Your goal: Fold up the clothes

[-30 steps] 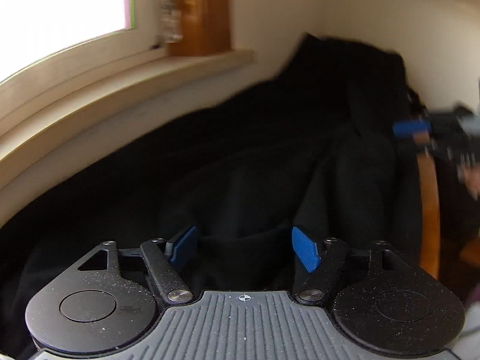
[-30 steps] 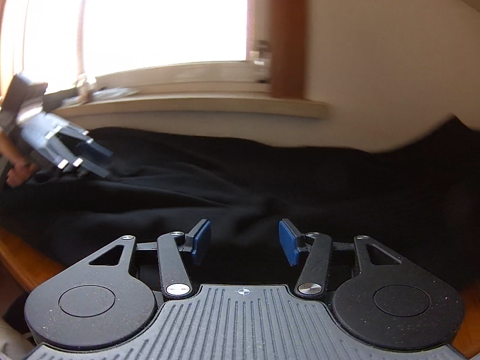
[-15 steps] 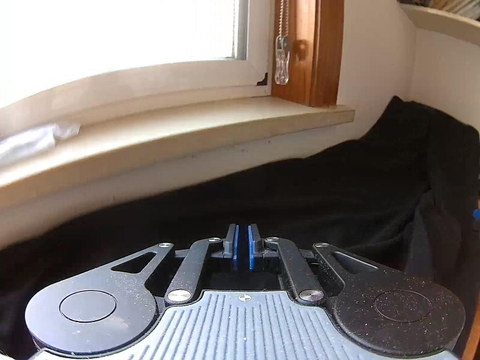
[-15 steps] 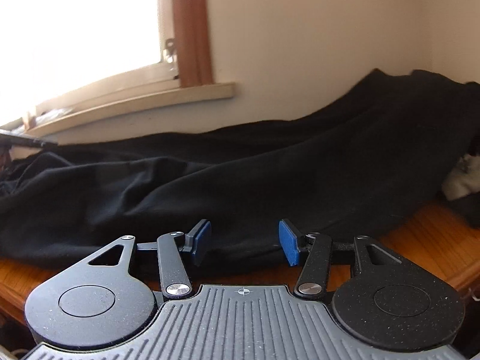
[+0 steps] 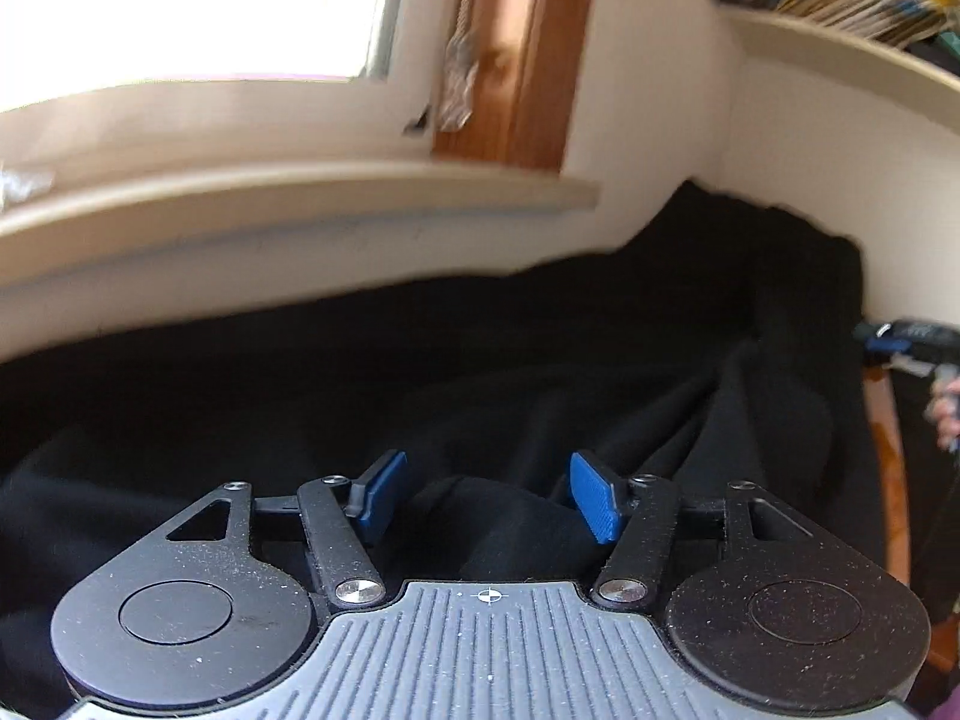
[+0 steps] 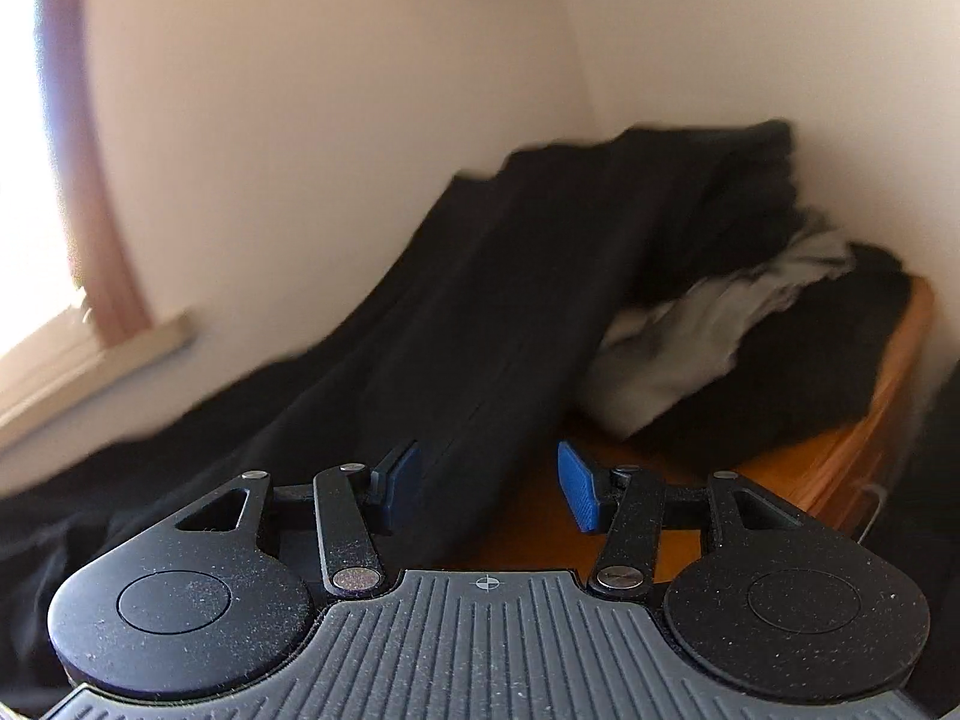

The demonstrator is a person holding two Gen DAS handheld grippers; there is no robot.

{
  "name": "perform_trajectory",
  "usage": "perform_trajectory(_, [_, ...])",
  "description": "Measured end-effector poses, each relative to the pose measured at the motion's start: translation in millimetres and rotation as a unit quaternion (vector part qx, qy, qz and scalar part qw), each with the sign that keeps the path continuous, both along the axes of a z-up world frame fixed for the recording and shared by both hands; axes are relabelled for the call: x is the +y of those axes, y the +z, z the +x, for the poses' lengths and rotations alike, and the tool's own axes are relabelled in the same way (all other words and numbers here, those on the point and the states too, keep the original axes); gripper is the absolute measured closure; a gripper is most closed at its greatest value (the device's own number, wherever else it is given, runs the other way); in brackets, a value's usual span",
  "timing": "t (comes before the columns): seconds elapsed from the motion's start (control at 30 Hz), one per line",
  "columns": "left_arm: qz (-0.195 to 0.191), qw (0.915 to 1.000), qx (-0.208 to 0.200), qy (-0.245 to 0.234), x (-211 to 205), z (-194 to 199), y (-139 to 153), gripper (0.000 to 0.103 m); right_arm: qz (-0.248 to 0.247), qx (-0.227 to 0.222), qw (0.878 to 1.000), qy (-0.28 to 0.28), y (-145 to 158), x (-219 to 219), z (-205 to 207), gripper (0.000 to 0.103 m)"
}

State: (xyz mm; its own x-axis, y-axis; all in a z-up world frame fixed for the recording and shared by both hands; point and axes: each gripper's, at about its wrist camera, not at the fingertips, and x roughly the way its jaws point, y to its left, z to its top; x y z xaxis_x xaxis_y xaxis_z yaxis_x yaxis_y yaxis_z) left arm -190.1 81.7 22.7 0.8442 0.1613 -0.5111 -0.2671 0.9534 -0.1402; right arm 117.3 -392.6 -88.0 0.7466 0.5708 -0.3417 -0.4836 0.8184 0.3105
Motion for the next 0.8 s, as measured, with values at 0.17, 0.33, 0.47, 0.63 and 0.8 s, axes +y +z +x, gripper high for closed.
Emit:
perform_trajectory(0.17, [-0.003, 0.9997, 0.011, 0.021, 1.5, 2.0, 1.6, 0.036, -0.001, -0.029, 0.999, -0.029, 19.4, -8.1, 22.2, 0.067])
perform_trajectory(0.33, [-0.007, 0.9994, 0.008, 0.032, 4.1, -4.1, 3.0, 0.031, 0.001, -0.054, 0.996, -0.07, 56.8, -13.2, 58.4, 0.067])
perform_trajectory(0.47, [-0.01, 0.9991, 0.006, 0.041, 6.2, -9.0, 4.1, 0.026, -0.016, -0.045, 0.996, -0.078, 75.4, -4.3, 84.9, 0.067])
perform_trajectory(0.63, [-0.02, 0.9986, -0.001, 0.049, 8.3, -14.8, 6.2, 0.025, -0.041, -0.034, 0.991, -0.12, 84.1, 8.9, 109.5, 0.066])
perform_trajectory(0.8, [-0.034, 0.9982, -0.004, 0.049, 8.3, -15.4, 8.4, 0.025, -0.083, -0.039, 0.986, -0.14, 84.0, 26.1, 124.9, 0.066])
